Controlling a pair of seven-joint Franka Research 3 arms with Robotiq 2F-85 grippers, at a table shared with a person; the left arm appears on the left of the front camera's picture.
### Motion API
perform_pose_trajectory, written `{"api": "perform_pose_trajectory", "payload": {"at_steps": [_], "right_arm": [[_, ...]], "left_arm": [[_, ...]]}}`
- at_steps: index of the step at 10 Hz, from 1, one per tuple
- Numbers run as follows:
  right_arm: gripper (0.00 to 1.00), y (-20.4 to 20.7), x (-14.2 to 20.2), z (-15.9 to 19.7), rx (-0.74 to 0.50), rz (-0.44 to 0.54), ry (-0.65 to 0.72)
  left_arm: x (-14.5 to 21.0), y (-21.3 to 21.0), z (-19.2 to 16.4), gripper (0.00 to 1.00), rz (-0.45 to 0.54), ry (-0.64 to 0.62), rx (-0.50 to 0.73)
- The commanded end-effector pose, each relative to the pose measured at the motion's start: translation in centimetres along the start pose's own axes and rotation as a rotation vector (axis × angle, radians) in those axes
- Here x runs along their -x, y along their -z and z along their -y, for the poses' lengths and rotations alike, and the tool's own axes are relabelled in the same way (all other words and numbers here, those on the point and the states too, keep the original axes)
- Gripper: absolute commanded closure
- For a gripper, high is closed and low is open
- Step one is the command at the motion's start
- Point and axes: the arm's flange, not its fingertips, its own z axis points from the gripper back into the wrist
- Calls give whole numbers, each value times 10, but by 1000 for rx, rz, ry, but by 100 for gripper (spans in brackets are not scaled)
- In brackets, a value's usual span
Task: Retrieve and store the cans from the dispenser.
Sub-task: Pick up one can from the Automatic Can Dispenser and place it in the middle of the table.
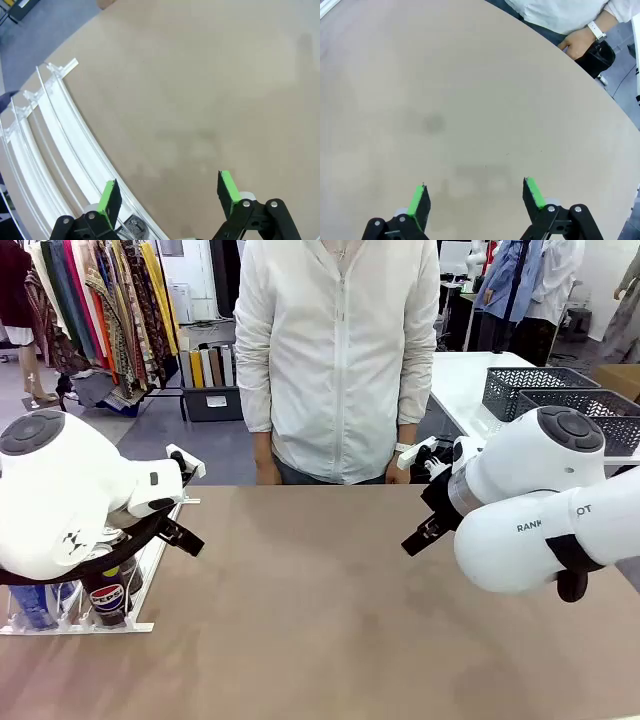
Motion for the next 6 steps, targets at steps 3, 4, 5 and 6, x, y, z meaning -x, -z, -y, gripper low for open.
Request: {"api": "perform_pose_trajectory", "payload": {"at_steps": [3, 4, 5, 6], "right_arm": [[0, 0, 0, 0, 0, 0, 0], [0, 0, 0, 0, 0, 0, 0], [0, 0, 0, 0, 0, 0, 0], [0, 0, 0, 0, 0, 0, 0]], "left_arm": [[0, 0, 0, 0, 0, 0, 0], [0, 0, 0, 0, 0, 0, 0], [0, 0, 0, 0, 0, 0, 0], [0, 0, 0, 0, 0, 0, 0]]}}
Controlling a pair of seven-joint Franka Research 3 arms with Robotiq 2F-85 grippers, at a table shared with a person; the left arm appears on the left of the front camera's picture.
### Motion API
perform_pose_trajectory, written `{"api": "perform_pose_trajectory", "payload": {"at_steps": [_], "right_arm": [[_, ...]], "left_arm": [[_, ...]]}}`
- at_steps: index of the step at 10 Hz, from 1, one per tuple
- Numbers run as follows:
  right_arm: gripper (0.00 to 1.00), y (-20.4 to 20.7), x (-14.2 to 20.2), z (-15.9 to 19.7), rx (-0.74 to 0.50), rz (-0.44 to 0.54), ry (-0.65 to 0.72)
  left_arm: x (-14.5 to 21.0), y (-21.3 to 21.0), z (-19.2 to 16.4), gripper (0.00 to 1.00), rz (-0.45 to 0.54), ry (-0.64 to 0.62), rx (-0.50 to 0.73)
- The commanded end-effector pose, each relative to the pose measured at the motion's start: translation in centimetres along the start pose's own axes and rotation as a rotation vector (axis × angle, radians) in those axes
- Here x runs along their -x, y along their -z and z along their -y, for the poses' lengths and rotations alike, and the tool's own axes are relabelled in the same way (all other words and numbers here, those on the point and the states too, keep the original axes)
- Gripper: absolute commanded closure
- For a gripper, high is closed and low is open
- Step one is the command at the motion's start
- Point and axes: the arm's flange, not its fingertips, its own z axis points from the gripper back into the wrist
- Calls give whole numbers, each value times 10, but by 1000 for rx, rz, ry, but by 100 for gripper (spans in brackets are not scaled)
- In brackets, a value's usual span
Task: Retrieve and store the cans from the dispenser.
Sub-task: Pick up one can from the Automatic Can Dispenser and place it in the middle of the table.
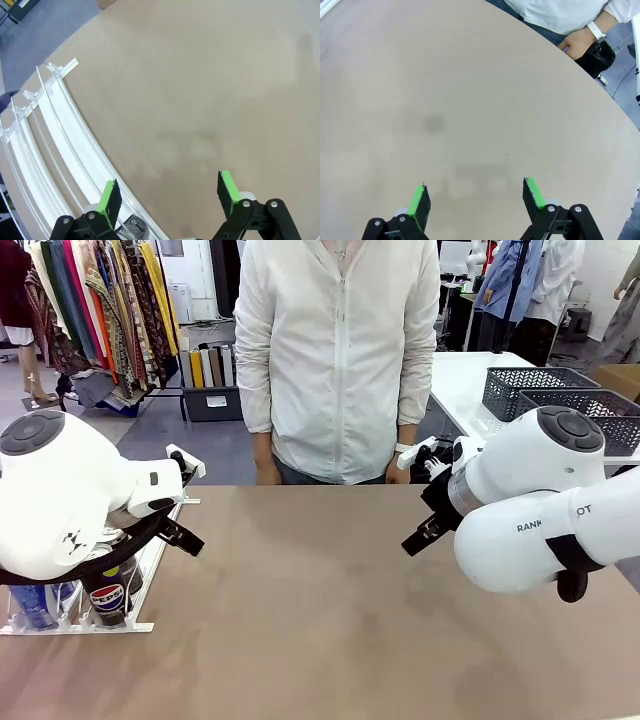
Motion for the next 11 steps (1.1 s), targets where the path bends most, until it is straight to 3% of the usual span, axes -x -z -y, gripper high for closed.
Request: {"api": "perform_pose_trajectory", "payload": {"at_steps": [1, 10, 11], "right_arm": [[0, 0, 0, 0, 0, 0, 0], [0, 0, 0, 0, 0, 0, 0], [0, -8, 1, 4, -107, -40, 57]], "left_arm": [[0, 0, 0, 0, 0, 1, 0], [0, 0, 0, 0, 0, 0, 0], [-2, -10, 6, 0, -31, 33, 101]]}}
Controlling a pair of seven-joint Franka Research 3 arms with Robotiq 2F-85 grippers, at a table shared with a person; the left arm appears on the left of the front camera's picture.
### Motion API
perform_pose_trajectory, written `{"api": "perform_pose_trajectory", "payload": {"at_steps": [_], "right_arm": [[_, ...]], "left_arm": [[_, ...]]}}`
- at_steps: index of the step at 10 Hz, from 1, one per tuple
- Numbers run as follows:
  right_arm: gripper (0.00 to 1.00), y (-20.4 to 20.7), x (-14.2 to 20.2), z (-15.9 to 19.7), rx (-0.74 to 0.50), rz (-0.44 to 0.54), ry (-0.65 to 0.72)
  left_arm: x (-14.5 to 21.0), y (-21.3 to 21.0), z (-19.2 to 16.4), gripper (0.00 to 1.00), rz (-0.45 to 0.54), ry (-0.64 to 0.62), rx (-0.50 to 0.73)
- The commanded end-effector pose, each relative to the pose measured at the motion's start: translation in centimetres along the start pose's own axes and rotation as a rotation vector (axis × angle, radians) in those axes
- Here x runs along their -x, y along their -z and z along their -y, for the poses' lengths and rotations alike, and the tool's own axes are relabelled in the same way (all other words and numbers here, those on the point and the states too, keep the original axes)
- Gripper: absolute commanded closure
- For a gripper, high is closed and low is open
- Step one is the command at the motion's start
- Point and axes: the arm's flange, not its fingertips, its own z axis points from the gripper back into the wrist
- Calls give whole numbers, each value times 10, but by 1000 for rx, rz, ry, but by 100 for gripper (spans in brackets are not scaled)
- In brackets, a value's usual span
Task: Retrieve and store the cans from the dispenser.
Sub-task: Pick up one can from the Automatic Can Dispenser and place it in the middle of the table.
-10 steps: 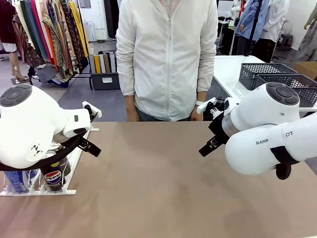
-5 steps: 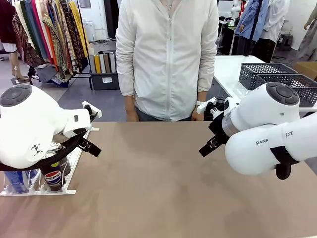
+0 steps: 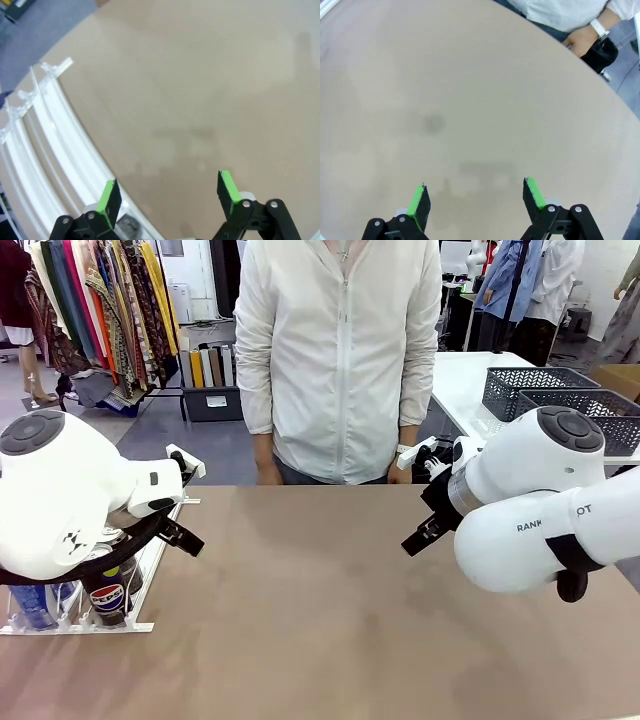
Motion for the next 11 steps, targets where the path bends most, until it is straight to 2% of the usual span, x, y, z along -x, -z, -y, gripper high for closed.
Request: {"api": "perform_pose_trajectory", "payload": {"at_steps": [1, 2, 3, 4, 5, 6, 7, 8, 10, 11], "right_arm": [[0, -18, 1, 12, -204, -63, 142], [0, -34, -1, 17, -398, -58, 288], [0, -55, 1, 25, -491, -81, 462], [0, -83, 11, 32, -651, -72, 468], [0, -127, 29, 47, -831, -25, 433], [0, -170, 52, 64, -915, 90, 436], [0, -206, 79, 86, -898, 231, 500], [0, -226, 108, 115, -851, 348, 621], [0, -244, 178, 170, -773, 695, 846], [0, -241, 202, 186, -790, 746, 894]], "left_arm": [[-7, -27, 7, 0, -6, -15, 220], [-16, -48, 16, 0, -79, -162, 328], [-18, -72, 17, 0, -150, -245, 426], [-12, -99, 7, 0, -137, -284, 525], [0, -139, -17, 0, -66, -335, 658], [22, -181, -48, 0, 30, -404, 769], [51, -219, -86, 0, 192, -487, 850], [85, -242, -119, 0, 317, -566, 854], [162, -261, -175, 0, 473, -754, 845], [192, -258, -195, 0, 522, -859, 835]]}}
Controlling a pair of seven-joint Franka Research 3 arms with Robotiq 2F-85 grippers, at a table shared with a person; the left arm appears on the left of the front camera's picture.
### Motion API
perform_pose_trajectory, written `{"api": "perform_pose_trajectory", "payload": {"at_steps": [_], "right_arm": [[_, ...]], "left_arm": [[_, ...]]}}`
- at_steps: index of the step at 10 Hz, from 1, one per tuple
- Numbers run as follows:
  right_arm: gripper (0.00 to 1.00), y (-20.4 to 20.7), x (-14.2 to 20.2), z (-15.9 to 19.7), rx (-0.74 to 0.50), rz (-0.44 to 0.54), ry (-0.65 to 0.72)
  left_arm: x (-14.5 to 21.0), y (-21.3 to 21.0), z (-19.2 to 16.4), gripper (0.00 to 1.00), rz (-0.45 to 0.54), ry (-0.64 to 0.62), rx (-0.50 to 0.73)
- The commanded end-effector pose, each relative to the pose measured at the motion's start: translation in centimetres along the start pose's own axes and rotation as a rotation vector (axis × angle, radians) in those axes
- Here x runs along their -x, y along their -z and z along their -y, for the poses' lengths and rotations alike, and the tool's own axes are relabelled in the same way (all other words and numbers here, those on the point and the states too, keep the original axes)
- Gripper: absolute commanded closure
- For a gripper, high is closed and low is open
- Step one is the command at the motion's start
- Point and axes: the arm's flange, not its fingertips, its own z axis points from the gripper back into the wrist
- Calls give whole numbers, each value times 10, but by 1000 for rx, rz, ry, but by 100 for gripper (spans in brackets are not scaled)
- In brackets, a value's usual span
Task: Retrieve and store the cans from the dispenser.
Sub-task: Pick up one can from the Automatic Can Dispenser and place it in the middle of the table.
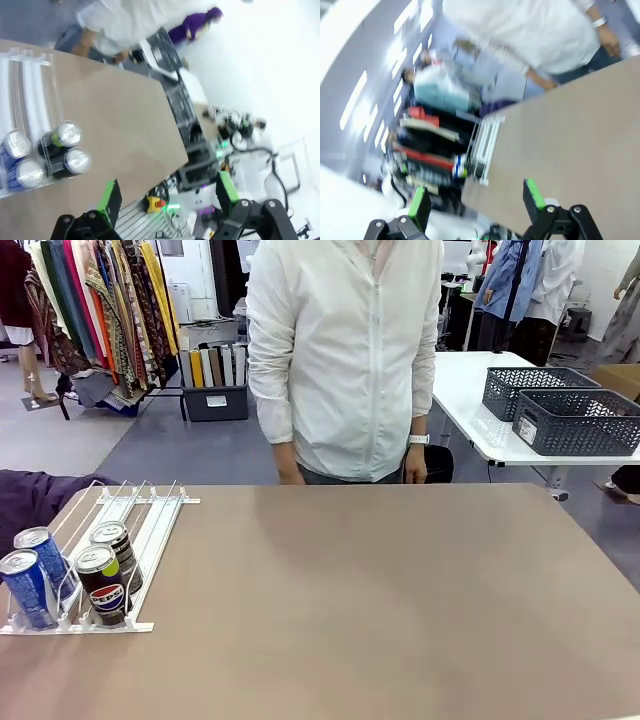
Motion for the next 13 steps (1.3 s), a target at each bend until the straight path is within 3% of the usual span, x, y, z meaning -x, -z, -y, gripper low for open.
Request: {"api": "perform_pose_trajectory", "payload": {"at_steps": [1, 2, 3, 4, 12, 13], "right_arm": [[0, 10, 41, 52, -58, 110, 26], [0, 12, 41, 69, -46, 122, 63], [0, -29, -1, 25, -7, 100, 46], [0, -29, -1, 25, -7, 100, 46], [0, -29, -1, 25, -7, 100, 46], [0, -29, -1, 25, -7, 100, 46]], "left_arm": [[4, -9, -46, 0, 115, -77, 5], [9, -25, -63, 0, 207, -123, 0], [13, -34, -69, 0, 263, -145, 12], [11, -42, -54, 0, 150, -116, -23], [13, -41, -53, 0, 139, -137, -41], [10, -29, -31, 0, 20, -64, -171]]}}
